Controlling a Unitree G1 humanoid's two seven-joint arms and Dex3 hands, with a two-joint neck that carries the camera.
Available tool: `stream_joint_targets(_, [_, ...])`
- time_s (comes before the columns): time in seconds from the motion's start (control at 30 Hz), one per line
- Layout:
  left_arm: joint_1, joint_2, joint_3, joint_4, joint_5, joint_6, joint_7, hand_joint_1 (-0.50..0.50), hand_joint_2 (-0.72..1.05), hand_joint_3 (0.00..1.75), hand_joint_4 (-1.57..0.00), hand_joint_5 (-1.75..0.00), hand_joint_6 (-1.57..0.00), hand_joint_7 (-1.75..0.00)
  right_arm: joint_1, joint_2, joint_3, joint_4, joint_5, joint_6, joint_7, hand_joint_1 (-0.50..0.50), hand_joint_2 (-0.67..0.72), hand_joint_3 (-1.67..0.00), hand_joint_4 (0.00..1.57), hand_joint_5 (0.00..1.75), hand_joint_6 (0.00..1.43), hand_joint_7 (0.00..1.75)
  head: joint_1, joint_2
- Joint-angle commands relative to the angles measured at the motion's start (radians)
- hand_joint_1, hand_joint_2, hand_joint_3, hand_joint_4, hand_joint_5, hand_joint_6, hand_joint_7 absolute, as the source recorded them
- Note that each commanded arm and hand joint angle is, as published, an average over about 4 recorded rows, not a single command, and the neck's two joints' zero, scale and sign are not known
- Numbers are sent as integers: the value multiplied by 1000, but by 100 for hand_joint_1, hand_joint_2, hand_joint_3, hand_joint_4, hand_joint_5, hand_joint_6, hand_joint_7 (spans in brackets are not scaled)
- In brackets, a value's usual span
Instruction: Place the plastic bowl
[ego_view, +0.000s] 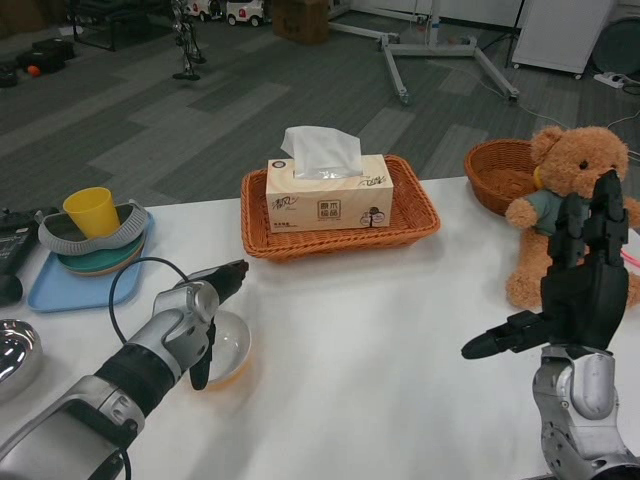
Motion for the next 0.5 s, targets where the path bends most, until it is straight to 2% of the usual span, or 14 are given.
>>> stream_joint_targets(0.03, [49, 4, 32, -92, 32, 3, 52, -50, -61, 0, 0, 0, 0, -7, 15, -4, -1, -2, 9, 0, -1, -42, 72, 0, 11, 0, 0, 0, 4, 3])
stream_joint_targets(0.2, [93, -9, 105, -213, 55, 0, 55, -49, -66, 0, 0, 0, 0, -7, 16, -4, -3, -2, 10, 0, -1, -42, 72, 0, 11, 0, 0, 0, 9, 12])
stream_joint_targets(0.27, [122, -33, 161, -279, 48, -2, 54, -48, -66, 0, 0, 0, 0, -7, 19, -4, -5, -4, 10, 0, -1, -42, 72, 0, 11, 0, 0, 0, 7, 18])
stream_joint_targets(0.33, [167, -93, 260, -358, 6, -27, 60, -48, -64, 0, 0, 0, 0, -7, 22, -2, -8, -6, 10, 0, 0, -42, 72, 0, 11, 0, 0, 0, 5, 22])
stream_joint_targets(0.4, [218, -172, 367, -437, -76, -86, 80, -48, -64, 2, 0, 0, 0, -7, 25, 0, -12, -9, 10, 0, -1, -42, 72, 0, 11, 0, 0, 0, 2, 29])
stream_joint_targets(0.5, [276, -257, 477, -505, -259, -235, 137, -48, -64, 4, 0, 0, 0, -7, 27, 1, -13, -9, 10, 0, -1, -42, 72, 0, 11, 0, 0, 0, -9, 44])
